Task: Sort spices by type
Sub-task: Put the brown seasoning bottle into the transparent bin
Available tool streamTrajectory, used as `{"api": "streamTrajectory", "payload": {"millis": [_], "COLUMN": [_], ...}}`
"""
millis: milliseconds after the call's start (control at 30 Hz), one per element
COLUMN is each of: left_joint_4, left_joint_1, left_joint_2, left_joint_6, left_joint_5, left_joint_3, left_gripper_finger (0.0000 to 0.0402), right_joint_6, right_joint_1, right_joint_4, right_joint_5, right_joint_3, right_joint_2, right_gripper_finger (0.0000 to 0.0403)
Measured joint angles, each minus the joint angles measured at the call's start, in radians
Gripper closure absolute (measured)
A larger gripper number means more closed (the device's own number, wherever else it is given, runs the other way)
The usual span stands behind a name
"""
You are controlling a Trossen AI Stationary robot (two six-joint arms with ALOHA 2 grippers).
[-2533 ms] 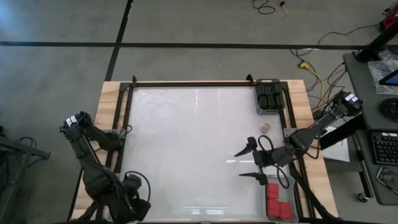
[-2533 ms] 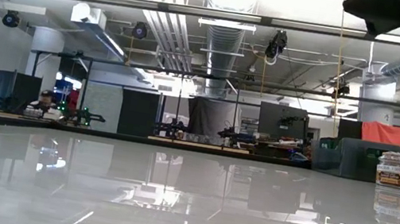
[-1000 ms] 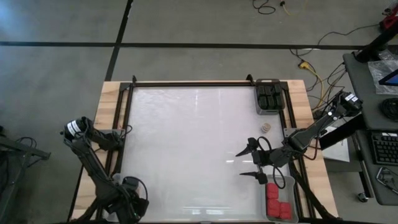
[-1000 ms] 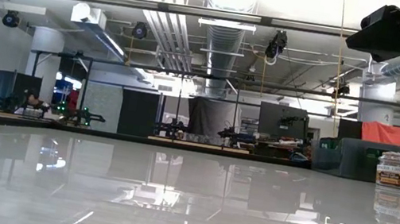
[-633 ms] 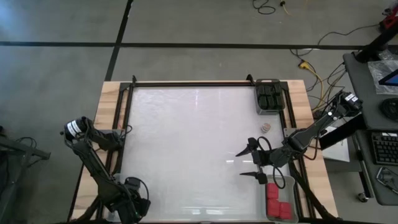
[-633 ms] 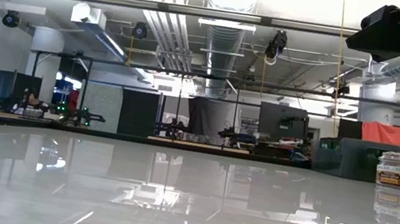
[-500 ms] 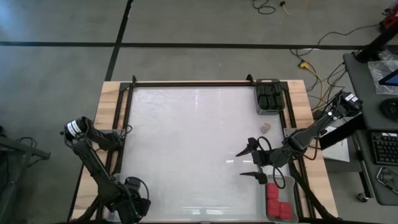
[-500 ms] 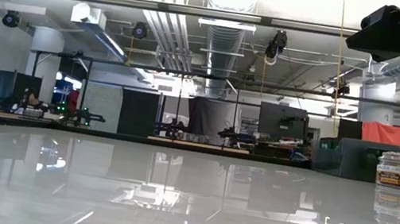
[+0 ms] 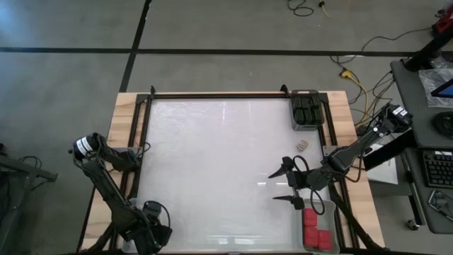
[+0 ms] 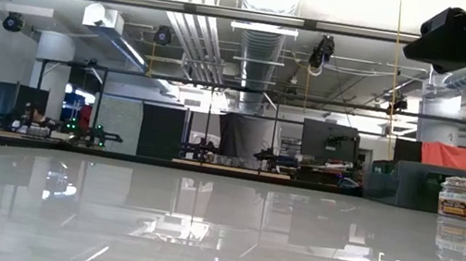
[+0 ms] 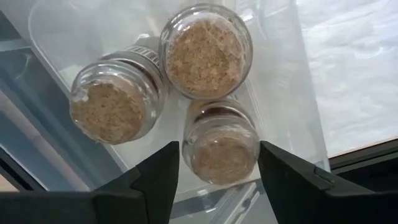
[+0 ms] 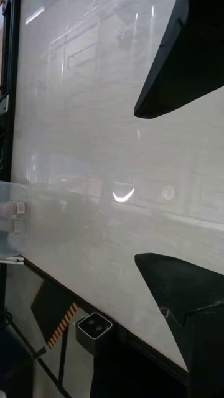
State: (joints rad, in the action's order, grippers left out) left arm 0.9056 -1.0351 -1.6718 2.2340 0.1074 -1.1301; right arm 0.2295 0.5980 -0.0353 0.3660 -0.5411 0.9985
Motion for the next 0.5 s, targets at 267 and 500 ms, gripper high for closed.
{"api": "streamTrajectory", "payload": {"millis": [267,500], "left_joint_4": [0.002,0.029], "left_joint_1": [0.000,0.000], "left_joint_2": [0.001,0.012], "left_joint_6": [-0.015,-0.066], "left_joint_5": [0.006,0.017], "left_joint_3": [-0.001,-0.046], "left_gripper_finger": [0.0203,0.0202], "right_joint_6": [0.009,0.009], "right_joint_1": [0.000,0.000], "right_joint_4": [0.000,0.000], "right_joint_5": [0.000,0.000], "right_joint_3": [0.002,0.002], "right_joint_2": [0.000,0.000], "right_gripper_finger": [0.0038,0.0038]}}
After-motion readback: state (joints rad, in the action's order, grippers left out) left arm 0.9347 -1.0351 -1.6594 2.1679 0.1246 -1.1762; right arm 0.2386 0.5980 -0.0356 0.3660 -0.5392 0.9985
